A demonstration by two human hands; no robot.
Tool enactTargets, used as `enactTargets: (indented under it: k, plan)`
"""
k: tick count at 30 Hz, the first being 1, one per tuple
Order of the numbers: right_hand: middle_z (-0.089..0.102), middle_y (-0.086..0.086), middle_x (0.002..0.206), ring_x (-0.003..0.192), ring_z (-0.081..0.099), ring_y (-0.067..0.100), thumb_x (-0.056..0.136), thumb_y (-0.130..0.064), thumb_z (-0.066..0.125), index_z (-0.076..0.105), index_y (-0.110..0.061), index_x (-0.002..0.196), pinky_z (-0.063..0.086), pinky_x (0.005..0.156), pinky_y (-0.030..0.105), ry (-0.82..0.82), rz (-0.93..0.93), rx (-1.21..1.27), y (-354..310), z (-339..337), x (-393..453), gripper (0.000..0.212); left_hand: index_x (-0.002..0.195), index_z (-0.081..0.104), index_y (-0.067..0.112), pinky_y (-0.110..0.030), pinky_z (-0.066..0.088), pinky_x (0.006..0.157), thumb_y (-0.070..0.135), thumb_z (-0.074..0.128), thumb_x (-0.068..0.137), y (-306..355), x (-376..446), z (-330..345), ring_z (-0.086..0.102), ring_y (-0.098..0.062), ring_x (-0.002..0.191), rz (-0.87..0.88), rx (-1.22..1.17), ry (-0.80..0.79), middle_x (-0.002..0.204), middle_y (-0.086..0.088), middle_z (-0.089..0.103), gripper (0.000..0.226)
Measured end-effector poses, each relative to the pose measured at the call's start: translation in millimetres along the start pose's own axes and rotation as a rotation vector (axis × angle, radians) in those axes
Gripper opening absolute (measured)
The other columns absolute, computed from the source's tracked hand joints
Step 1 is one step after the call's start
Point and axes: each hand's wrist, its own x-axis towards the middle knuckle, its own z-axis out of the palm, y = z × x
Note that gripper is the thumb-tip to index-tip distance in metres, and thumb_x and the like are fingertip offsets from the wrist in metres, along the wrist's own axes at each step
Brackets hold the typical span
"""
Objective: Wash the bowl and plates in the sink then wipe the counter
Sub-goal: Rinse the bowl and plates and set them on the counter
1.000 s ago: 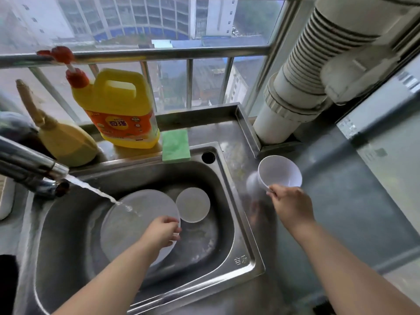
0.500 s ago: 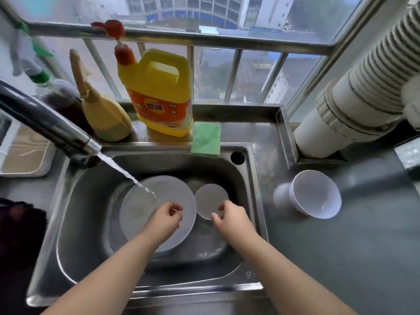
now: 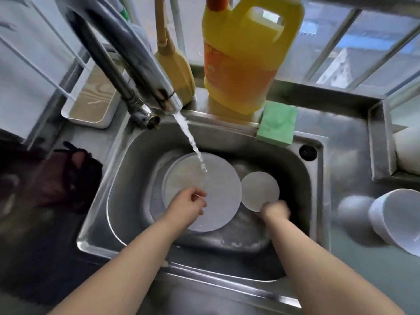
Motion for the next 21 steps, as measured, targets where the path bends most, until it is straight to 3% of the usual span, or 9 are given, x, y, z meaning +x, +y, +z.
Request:
enactTargets:
  k: [2, 6, 11, 15, 18, 21]
  plan:
    - [0.057, 0.028, 0.12, 0.11, 0.056, 0.043, 0.091, -0.007, 0.05, 0.051, 0.006, 0.119, 0.05, 0.088, 0.044, 0.105, -0.107, -0.092, -12.1, -17.0, -15.0, 0.031, 0.088, 0.057, 0.018, -0.023, 0.042, 0.057, 0.003, 0.051, 0.088, -0.7, -0.6, -1.9, 0.056, -0.013, 0.059, -0.017, 0.008, -0.014, 0.08, -0.004, 0.063, 0.017]
    - [0.057, 0.022, 0.118, 0.106, 0.057, 0.04, 0.094, -0.012, 0.048, 0.043, -0.002, 0.121, 0.05, 0.078, 0.041, 0.114, -0.281, -0.154, -23.4, -40.3, -48.0, 0.03, 0.092, 0.057, 0.015, -0.025, 0.043, 0.057, 0.003, 0.049, 0.089, 3.9, -6.0, -9.8, 0.057, -0.015, 0.062, -0.051, 0.023, -0.06, 0.084, -0.006, 0.064, 0.014]
    - [0.06, 0.01, 0.101, 0.072, 0.065, 0.02, 0.093, -0.012, 0.048, 0.051, -0.008, 0.116, 0.047, 0.045, 0.018, -0.125, -0.351, 0.104, -44.1, -47.9, -88.9, 0.024, 0.099, 0.057, 0.011, -0.026, 0.043, 0.058, 0.003, 0.048, 0.09, 13.9, -15.4, -28.7, 0.056, -0.017, 0.063, -0.056, -0.014, -0.062, 0.088, -0.01, 0.064, 0.014]
    - [0.068, 0.016, 0.072, 0.059, 0.068, 0.023, 0.093, -0.008, 0.04, 0.051, 0.0, 0.109, 0.058, 0.06, 0.031, -0.339, -0.278, 0.27, -59.7, -28.5, -126.8, 0.021, 0.121, 0.051, 0.013, -0.027, 0.046, 0.067, 0.024, 0.049, 0.097, 24.1, -21.2, -50.5, 0.064, -0.018, 0.077, -0.033, -0.061, -0.057, 0.1, -0.005, 0.065, 0.027]
    - [0.067, 0.017, 0.073, 0.059, 0.065, 0.02, 0.096, -0.006, 0.037, 0.052, -0.002, 0.108, 0.055, 0.056, 0.026, -0.456, -0.271, 0.369, -65.2, -14.9, -152.9, 0.02, 0.135, 0.035, 0.03, -0.033, 0.047, 0.082, 0.041, 0.048, 0.096, 34.3, -26.1, -65.4, 0.066, -0.017, 0.092, -0.007, -0.146, -0.12, 0.114, -0.002, 0.063, 0.043]
    - [0.07, 0.016, 0.078, 0.062, 0.066, 0.018, 0.098, -0.01, 0.038, 0.052, -0.005, 0.109, 0.054, 0.057, 0.026, -0.522, -0.265, 0.362, -71.2, -6.5, -171.0, 0.019, 0.132, 0.034, 0.038, -0.039, 0.052, 0.09, 0.03, 0.051, 0.096, 38.7, -29.8, -72.0, 0.067, -0.02, 0.097, -0.022, -0.284, -0.191, 0.117, -0.004, 0.062, 0.04]
